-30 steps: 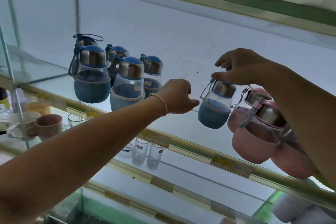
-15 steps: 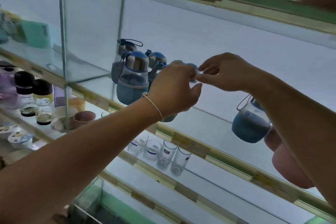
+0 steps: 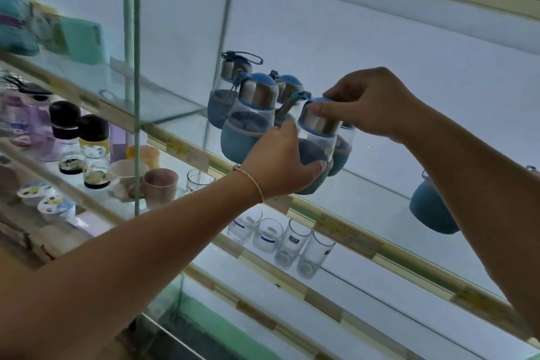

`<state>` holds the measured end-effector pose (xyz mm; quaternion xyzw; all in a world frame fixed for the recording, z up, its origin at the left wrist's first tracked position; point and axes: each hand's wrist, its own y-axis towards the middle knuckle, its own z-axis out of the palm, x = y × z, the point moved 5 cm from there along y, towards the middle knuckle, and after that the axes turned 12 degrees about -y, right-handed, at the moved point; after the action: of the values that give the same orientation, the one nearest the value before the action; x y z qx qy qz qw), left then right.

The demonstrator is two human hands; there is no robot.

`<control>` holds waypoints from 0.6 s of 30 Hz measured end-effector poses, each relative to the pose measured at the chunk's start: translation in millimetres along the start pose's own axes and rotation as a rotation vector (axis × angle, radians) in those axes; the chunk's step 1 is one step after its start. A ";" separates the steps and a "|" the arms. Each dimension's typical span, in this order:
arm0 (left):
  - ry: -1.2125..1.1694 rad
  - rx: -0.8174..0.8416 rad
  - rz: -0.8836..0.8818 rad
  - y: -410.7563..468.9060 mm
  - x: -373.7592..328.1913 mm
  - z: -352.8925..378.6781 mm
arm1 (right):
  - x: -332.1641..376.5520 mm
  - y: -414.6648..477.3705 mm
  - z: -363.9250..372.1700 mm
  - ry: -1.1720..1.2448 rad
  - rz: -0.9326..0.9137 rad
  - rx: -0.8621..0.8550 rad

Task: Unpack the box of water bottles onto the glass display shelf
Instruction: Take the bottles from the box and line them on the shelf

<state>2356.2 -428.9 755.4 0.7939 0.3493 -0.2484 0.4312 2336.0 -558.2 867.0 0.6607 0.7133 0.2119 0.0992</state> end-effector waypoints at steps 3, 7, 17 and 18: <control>-0.006 -0.027 0.010 0.6 -3.6 2.8 | -1.0 -2.2 -3.7 0.025 0.022 0.027; -0.064 -0.027 0.009 0.1 -9.1 13.0 | -6.8 -9.6 -11.7 -0.002 0.032 0.064; -0.062 -0.044 0.014 -10.0 -41.5 55.1 | -31.0 -40.5 -41.3 -0.181 0.021 0.133; -0.064 -0.045 0.015 -11.3 -46.1 59.4 | -34.1 -44.3 -44.3 -0.205 0.019 0.144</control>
<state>2312.9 -491.2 751.8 0.7782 0.3350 -0.2625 0.4618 2281.1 -601.0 882.5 0.6910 0.7065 0.0923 0.1218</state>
